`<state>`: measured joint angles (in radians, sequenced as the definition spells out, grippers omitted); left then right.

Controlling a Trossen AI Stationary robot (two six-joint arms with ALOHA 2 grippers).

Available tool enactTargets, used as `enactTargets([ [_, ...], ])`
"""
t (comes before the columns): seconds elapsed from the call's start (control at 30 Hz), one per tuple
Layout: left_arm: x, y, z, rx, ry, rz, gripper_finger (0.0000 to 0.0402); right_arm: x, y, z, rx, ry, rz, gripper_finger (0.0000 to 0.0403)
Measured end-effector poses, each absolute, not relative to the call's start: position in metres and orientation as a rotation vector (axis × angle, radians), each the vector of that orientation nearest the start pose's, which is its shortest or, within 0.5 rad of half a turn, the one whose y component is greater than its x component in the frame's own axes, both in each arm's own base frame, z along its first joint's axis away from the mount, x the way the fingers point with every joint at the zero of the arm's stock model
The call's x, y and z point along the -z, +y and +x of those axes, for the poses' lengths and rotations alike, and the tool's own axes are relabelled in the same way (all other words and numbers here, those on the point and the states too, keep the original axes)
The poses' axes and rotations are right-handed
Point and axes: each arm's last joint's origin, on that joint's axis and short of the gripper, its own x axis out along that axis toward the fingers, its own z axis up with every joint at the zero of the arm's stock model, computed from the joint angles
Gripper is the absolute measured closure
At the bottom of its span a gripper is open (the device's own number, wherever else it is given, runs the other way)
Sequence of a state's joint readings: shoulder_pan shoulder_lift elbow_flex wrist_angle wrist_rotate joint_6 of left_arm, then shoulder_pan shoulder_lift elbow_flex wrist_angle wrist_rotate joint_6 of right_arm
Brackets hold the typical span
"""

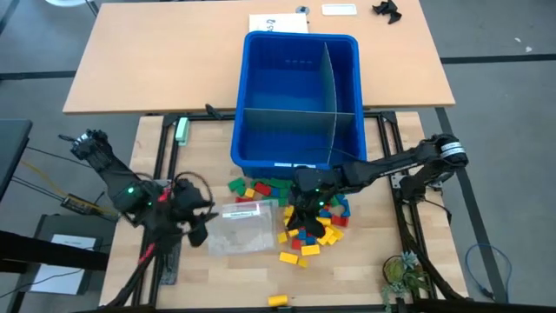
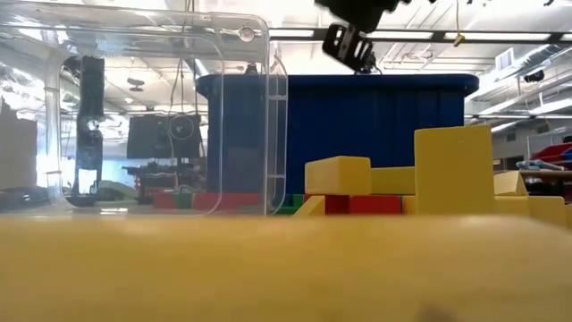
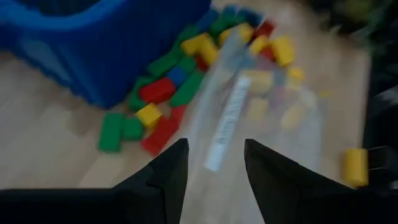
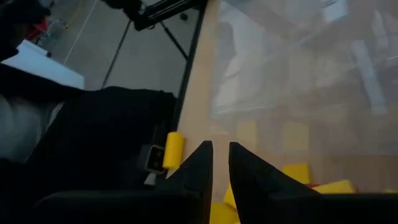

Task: Sort blocks
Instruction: Pour the blocks on the table from the transparent bin

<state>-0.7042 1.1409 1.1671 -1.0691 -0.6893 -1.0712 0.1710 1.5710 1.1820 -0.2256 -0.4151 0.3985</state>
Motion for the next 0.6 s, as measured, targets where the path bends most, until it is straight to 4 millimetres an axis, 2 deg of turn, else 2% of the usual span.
enactTargets([
  [0.1,-0.328,-0.094,0.174,-0.419,0.801,-0.364,0.0223,-0.278,0.080,0.336,-0.456,0.723,0.433,0.0339],
  [0.2,-0.329,-0.078,0.184,-0.406,0.842,-0.338,0.0204,-0.275,0.088,0.335,-0.426,0.726,0.401,0.0321],
  [0.43,-0.328,-0.043,0.201,-0.242,0.960,-0.345,0.0157,-0.264,0.098,0.330,-0.375,0.738,0.362,0.0252],
  [0.6,-0.309,-0.025,0.209,-0.131,1.007,-0.401,0.0158,-0.255,0.103,0.327,-0.381,0.759,0.371,0.0219],
])
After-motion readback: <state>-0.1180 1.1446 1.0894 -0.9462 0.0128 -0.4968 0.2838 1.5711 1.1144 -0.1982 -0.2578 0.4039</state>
